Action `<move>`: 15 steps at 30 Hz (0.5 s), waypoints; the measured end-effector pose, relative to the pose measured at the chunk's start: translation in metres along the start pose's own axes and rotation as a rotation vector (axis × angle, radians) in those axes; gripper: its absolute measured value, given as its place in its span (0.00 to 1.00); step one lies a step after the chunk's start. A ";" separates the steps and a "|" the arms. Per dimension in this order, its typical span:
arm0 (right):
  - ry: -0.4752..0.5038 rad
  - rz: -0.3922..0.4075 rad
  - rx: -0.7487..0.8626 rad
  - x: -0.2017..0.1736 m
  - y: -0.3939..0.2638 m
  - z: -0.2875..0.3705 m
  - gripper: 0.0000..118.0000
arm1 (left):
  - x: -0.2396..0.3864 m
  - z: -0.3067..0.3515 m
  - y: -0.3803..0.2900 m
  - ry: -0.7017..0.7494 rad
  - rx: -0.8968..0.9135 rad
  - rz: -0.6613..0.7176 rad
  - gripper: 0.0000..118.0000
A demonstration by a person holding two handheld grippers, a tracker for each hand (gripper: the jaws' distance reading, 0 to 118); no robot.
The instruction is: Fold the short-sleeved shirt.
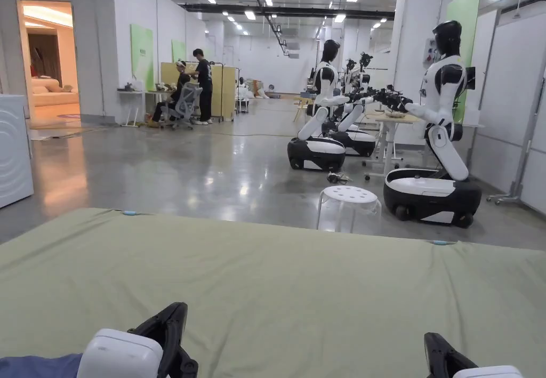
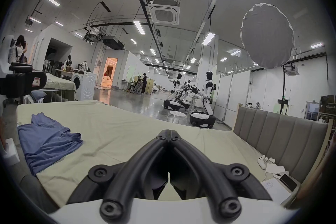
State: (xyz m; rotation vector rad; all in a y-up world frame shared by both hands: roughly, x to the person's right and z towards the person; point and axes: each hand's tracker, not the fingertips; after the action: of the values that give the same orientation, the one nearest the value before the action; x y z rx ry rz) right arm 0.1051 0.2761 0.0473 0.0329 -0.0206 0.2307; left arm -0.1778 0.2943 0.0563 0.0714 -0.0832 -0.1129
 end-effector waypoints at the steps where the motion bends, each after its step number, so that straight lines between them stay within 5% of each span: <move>1: -0.016 0.006 -0.010 0.001 0.000 -0.001 0.00 | 0.000 0.000 -0.001 0.010 -0.002 -0.013 0.01; 7: -0.034 0.003 -0.023 0.009 -0.005 -0.004 0.00 | -0.007 -0.002 -0.002 0.027 0.000 0.024 0.01; 10: -0.037 0.074 -0.025 0.010 -0.004 -0.006 0.00 | -0.010 -0.006 0.003 0.035 -0.014 -0.001 0.01; 12: -0.052 0.212 -0.001 0.010 0.001 -0.007 0.00 | -0.008 -0.007 0.012 0.044 -0.007 -0.134 0.01; 15: -0.064 0.694 0.044 0.004 0.006 -0.014 0.00 | 0.011 -0.014 0.013 0.094 0.043 -0.694 0.01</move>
State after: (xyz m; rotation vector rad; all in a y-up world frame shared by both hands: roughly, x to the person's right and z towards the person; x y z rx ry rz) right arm 0.1073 0.2837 0.0340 0.0771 -0.0912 0.9243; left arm -0.1638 0.3073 0.0439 0.1462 0.0362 -0.8001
